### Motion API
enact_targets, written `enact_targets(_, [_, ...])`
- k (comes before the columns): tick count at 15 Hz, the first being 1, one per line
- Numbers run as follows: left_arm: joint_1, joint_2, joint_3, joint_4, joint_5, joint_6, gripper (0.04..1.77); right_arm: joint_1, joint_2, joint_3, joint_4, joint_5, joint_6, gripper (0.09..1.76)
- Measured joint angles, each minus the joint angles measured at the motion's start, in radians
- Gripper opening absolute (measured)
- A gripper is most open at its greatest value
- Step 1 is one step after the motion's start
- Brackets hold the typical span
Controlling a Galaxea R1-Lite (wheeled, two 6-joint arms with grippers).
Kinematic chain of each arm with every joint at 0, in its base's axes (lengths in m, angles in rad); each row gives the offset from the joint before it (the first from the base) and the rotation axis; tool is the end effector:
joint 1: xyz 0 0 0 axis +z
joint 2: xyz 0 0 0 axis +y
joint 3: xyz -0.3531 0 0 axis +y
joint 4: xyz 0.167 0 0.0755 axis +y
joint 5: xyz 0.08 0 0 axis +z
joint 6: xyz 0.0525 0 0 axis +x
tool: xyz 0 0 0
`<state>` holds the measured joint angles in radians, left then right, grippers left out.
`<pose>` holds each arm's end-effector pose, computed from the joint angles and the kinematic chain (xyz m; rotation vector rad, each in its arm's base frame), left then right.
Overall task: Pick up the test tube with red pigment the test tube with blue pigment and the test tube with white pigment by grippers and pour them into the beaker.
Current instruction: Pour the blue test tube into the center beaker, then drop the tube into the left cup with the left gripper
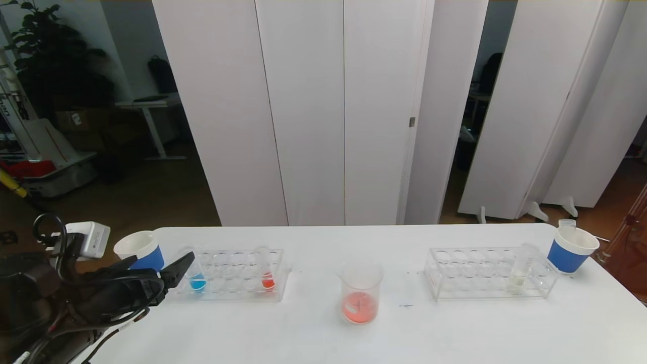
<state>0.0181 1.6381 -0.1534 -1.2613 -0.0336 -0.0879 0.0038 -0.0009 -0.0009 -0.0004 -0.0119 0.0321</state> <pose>0.2425 0.0026 0.1631 -0.0933 0.2239 -0.0056 -0.0537 -0.0008 0.0758 0.0321 -0.0023 -0.0081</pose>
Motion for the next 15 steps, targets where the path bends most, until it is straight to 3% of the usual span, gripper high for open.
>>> enact_targets(5, [-0.015,0.216,0.049,-0.286,-0.002,0.016,1.74,0.0,0.0,0.0,0.0,0.0,0.0,1.75])
enact_targets(15, [-0.003,0.367,-0.029,-0.3,0.003,0.001,1.74,0.0,0.0,0.0,0.0,0.0,0.0,1.75])
